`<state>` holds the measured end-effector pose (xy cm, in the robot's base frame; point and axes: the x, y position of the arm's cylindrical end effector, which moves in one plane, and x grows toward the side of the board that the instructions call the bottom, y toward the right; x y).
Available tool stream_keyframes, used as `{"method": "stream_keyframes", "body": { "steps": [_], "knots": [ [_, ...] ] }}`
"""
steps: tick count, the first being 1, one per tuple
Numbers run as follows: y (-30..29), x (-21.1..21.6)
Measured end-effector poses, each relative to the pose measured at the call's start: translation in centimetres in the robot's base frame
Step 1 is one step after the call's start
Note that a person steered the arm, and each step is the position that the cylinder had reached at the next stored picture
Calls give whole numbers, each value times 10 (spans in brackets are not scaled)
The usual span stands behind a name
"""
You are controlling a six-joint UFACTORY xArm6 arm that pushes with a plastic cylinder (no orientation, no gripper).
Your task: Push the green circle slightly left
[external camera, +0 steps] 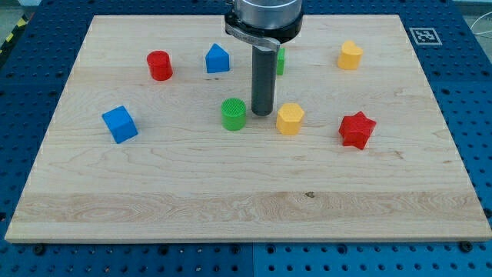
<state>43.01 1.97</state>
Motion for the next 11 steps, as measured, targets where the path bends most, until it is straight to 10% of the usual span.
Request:
{"method": "stream_keyframes", "body": {
  "steps": [6,11],
  "knots": [
    [-1,6],
    [-114,6]
  ]
}}
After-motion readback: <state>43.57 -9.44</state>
